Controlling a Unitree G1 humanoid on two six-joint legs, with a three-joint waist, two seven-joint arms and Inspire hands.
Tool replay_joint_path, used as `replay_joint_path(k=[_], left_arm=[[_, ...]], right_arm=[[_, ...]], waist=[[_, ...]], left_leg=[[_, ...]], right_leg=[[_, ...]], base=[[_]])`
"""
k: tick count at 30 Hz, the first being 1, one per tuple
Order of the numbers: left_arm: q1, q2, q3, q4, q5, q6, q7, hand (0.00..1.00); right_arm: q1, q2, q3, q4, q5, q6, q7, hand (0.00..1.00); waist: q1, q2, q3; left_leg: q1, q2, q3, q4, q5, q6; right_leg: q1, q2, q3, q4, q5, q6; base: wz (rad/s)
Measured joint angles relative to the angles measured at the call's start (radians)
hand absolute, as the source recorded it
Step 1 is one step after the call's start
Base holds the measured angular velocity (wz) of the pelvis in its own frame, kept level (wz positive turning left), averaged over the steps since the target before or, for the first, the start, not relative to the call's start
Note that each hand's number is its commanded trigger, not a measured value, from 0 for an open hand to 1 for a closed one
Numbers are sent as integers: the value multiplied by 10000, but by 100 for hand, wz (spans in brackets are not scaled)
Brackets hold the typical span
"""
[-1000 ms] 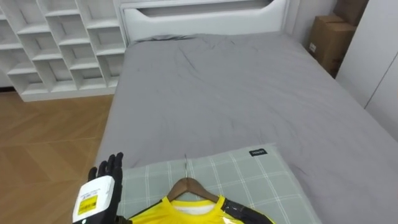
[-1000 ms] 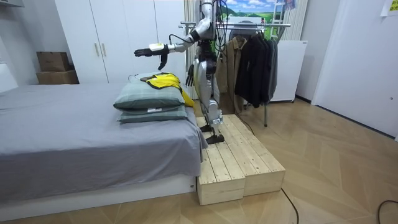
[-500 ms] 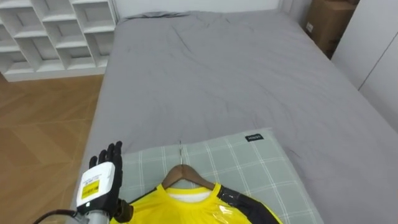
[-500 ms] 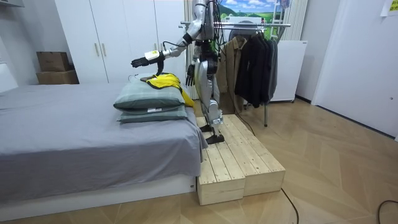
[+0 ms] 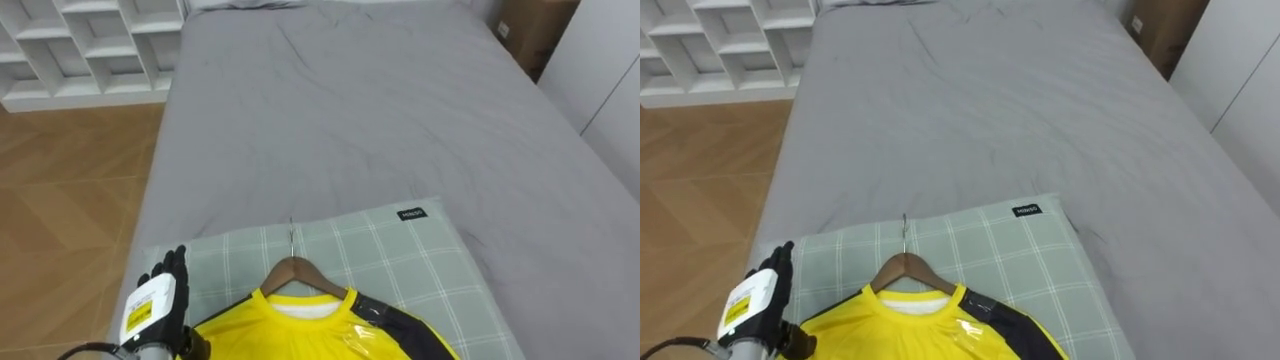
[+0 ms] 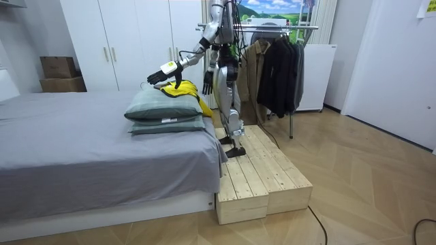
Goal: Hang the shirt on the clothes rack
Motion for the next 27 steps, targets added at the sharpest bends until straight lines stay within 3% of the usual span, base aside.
replay_joint_path(k=[4, 8, 17, 27], left_arm=[[-3, -4, -68, 32, -652, -66, -666, 0], [-120, -3, -329, 42, -745, -75, -1353, 0], [-264, -1, -552, 64, -736, -64, -2062, 0], [-1273, 88, -1446, -25, -472, -64, -2426, 0]], right_arm=[[-72, 0, -8, 90, -48, -16, -14, 0], [-133, -5, 2, 90, -41, -7, -29, 0], [-353, -25, 6, 281, -63, -10, -87, 0], [-580, -115, 13, 351, 4, -106, -2, 0]], waist=[[-32, -31, 56], [-15, -31, 55], [-12, 13, 60], [-76, 274, 78]], left_leg=[[-133, -3, -6, 14, 11, 7], [-334, -9, -18, 63, 19, 16], [-393, -9, -20, 50, 20, 15], [-370, -38, -40, 42, 38, 24]], right_leg=[[-47, 5, -39, 6, 0, 0], [-232, -1, -46, 26, 5, 1], [-346, 8, -31, 2, 5, 1], [-333, -5, -18, 2, 19, 20]], base=[[0], [0], [0], [1]])
